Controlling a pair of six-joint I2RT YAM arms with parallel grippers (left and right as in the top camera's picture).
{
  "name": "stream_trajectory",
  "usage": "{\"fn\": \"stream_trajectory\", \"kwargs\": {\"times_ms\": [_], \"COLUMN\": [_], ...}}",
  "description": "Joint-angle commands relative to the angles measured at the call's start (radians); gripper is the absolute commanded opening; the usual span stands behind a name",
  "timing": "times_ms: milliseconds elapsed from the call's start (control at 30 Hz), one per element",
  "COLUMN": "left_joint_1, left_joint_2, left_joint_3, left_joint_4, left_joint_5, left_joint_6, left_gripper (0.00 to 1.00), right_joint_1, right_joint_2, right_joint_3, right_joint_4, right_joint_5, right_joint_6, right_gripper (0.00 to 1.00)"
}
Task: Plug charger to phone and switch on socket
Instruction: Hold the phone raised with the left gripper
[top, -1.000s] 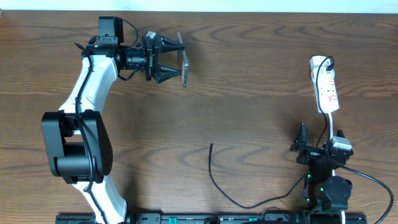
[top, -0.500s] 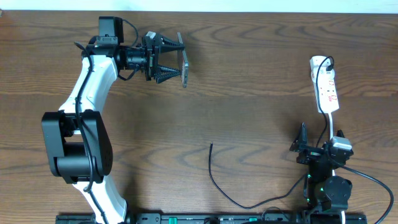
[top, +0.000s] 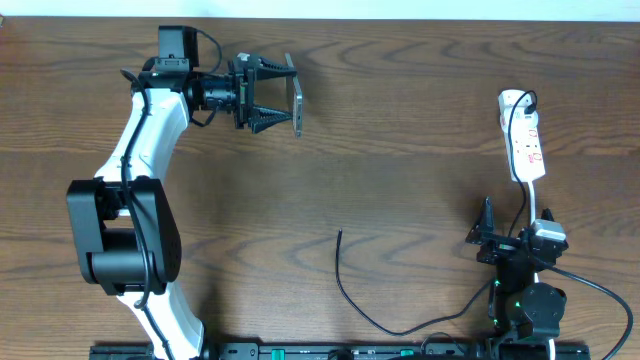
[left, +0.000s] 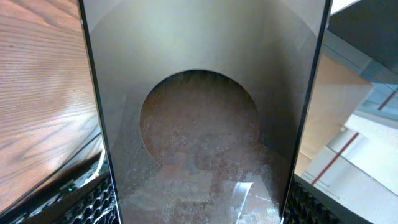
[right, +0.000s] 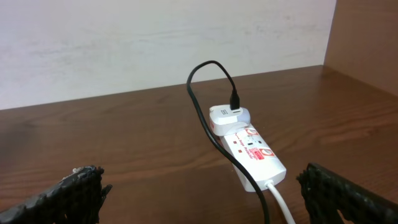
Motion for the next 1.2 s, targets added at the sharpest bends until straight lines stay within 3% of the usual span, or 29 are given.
{"fn": "stream_trajectory", "kwargs": {"times_ms": [0,1167], "left_joint_1": [0.006,0.006], "left_joint_2": [-0.009,-0.009], "left_joint_3": [0.025,0.025], "left_joint_4": [0.024,0.035], "left_joint_5": [0.084,0.083], "left_joint_6": [-0.053,-0.082], "left_gripper": [0.07,0.07], "right_joint_1": [-0.004,-0.004], "right_joint_2": [-0.005,-0.005], "right_joint_3": [-0.001,-0.001], "right_joint_4": [-0.004,0.000], "right_joint_5": [-0.003,-0.002], "right_joint_6": [-0.013,-0.013], "right_gripper": [0.99,0.99]}}
